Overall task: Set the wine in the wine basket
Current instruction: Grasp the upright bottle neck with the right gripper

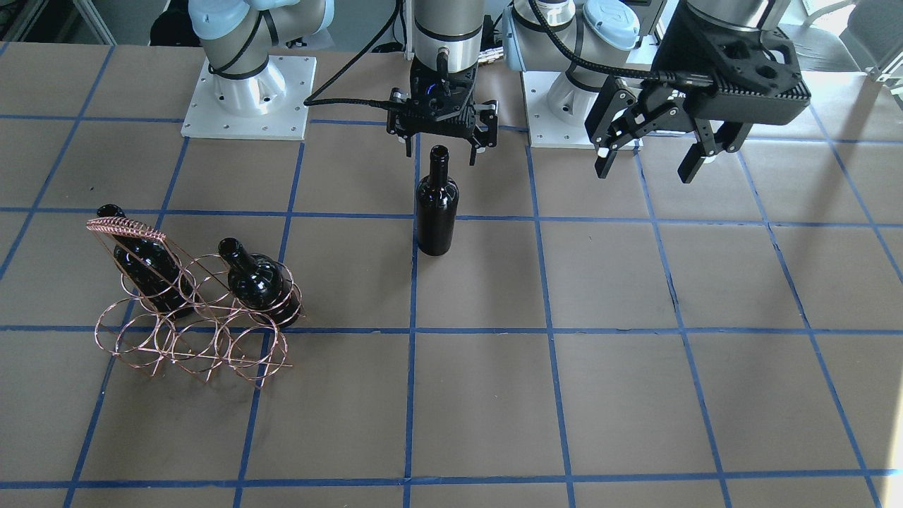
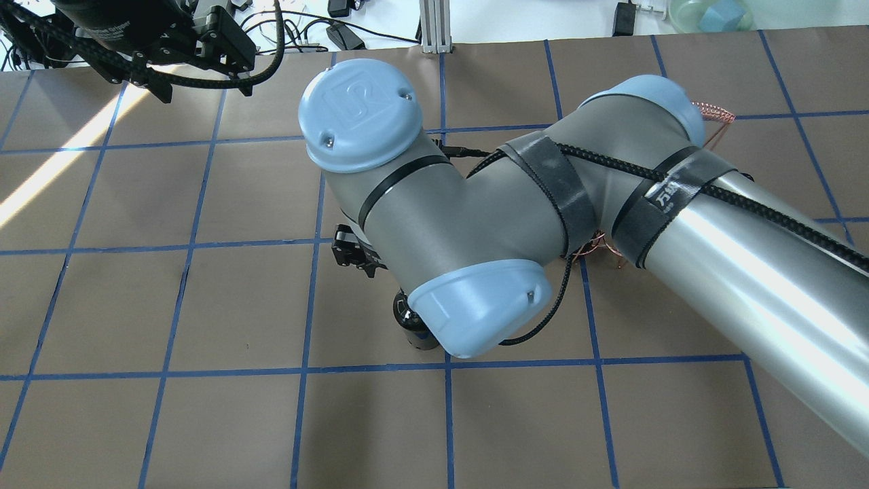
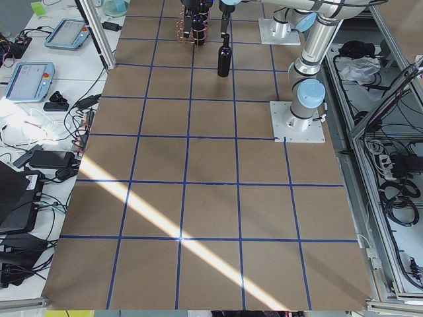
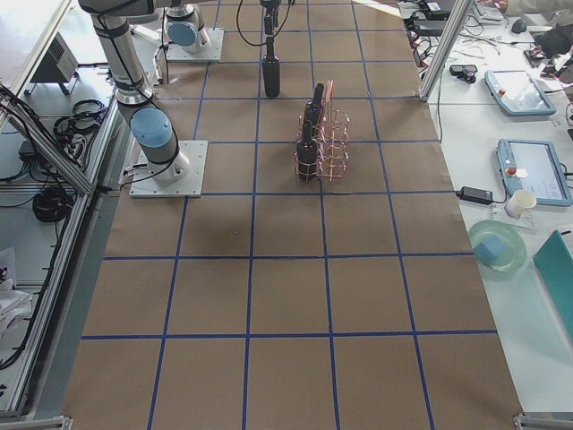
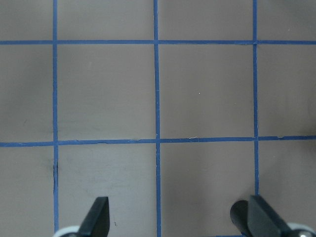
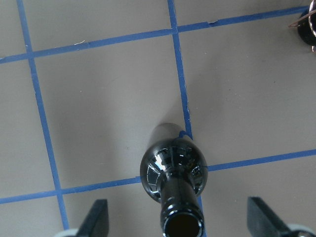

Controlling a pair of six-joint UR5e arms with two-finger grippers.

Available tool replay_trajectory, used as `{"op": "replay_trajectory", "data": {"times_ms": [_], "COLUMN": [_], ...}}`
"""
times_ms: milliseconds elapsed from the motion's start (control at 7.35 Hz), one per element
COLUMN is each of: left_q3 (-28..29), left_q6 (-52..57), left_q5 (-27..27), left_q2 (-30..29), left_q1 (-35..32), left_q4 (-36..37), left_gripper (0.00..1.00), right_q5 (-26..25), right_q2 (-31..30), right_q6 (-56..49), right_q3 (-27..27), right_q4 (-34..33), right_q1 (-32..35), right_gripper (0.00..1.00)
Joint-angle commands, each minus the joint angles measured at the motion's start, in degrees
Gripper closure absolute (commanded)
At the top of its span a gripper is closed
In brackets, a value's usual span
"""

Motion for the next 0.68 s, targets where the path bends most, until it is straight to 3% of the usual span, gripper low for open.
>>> {"op": "replay_trajectory", "data": {"times_ms": [0,272,408,544], "left_q3": [0.1,0.0,0.1,0.2], "left_q6": [0.0,0.0,0.0,0.0], "left_q5": [0.4,0.4,0.7,2.2], "left_q2": [0.4,0.4,0.4,0.5], "left_q1": [0.1,0.1,0.1,0.1], "left_q4": [-0.5,-0.8,-1.8,-1.8], "left_gripper": [0.0,0.0,0.0,0.0], "right_q5": [-0.1,0.0,0.0,0.0], "right_q2": [0.1,0.1,0.1,0.1], "right_q6": [-0.1,0.0,0.0,-0.1], "right_q3": [1.0,3.1,3.8,3.8], "right_q4": [-0.1,-1.3,-3.0,-4.4], "right_q1": [0.1,0.1,0.1,0.1], "right_gripper": [0.0,0.01,0.05,0.15]}}
